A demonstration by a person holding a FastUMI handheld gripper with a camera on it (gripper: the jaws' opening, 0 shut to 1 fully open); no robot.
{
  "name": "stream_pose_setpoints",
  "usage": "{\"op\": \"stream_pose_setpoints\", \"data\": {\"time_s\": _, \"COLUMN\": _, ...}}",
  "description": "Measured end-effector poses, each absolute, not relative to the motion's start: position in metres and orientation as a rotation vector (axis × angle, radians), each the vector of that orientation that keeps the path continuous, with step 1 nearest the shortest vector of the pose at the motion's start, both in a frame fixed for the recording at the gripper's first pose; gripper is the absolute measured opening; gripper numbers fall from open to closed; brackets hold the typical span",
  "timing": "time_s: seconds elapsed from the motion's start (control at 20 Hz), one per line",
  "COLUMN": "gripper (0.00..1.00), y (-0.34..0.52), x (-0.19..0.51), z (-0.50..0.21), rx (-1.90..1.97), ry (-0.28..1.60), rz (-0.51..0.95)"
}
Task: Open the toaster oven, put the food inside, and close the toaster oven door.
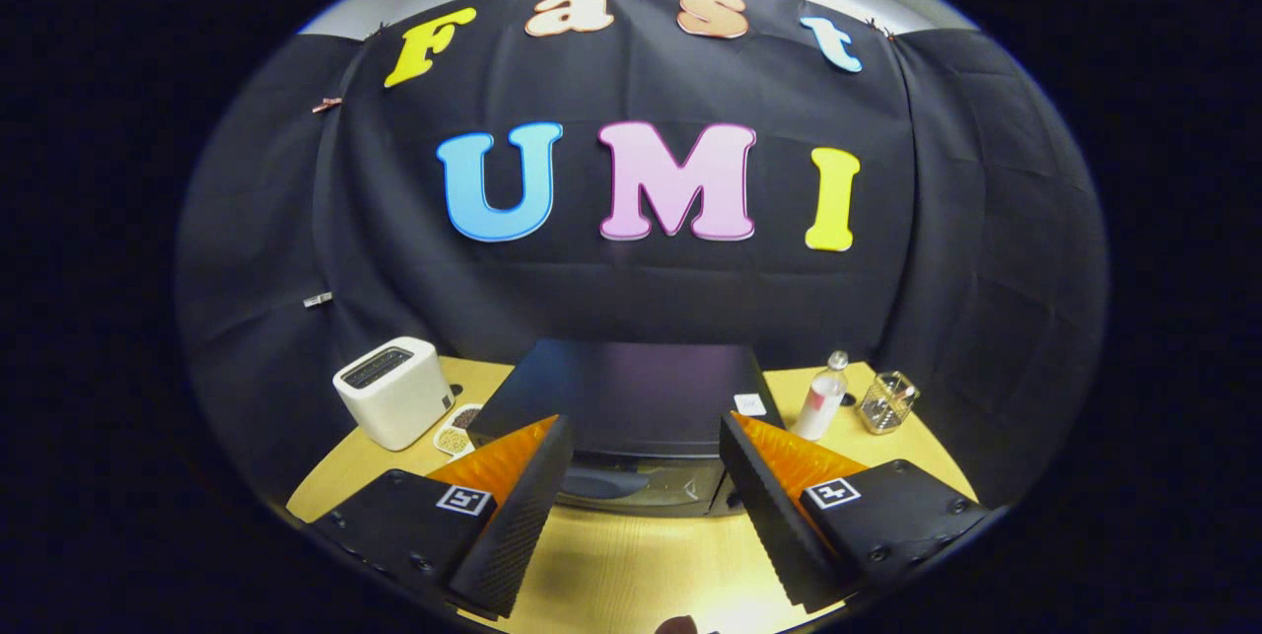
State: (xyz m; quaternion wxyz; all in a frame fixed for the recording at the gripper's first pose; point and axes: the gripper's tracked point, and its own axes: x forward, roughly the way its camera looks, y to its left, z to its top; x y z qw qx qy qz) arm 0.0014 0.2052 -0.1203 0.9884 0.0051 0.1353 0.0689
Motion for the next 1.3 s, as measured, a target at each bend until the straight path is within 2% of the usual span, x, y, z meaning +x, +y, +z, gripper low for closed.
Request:
{"op": "stream_pose_setpoints", "data": {"time_s": 0.55, "gripper": 0.99, "y": 0.122, "x": -0.018, "z": 0.0, "rx": 0.02, "ry": 0.044, "rz": 0.058}}
{"op": "stream_pose_setpoints", "data": {"time_s": 1.3, "gripper": 0.99, "y": 0.042, "x": -0.018, "z": -0.001, "rx": 0.09, "ry": 0.07, "rz": 0.022}}
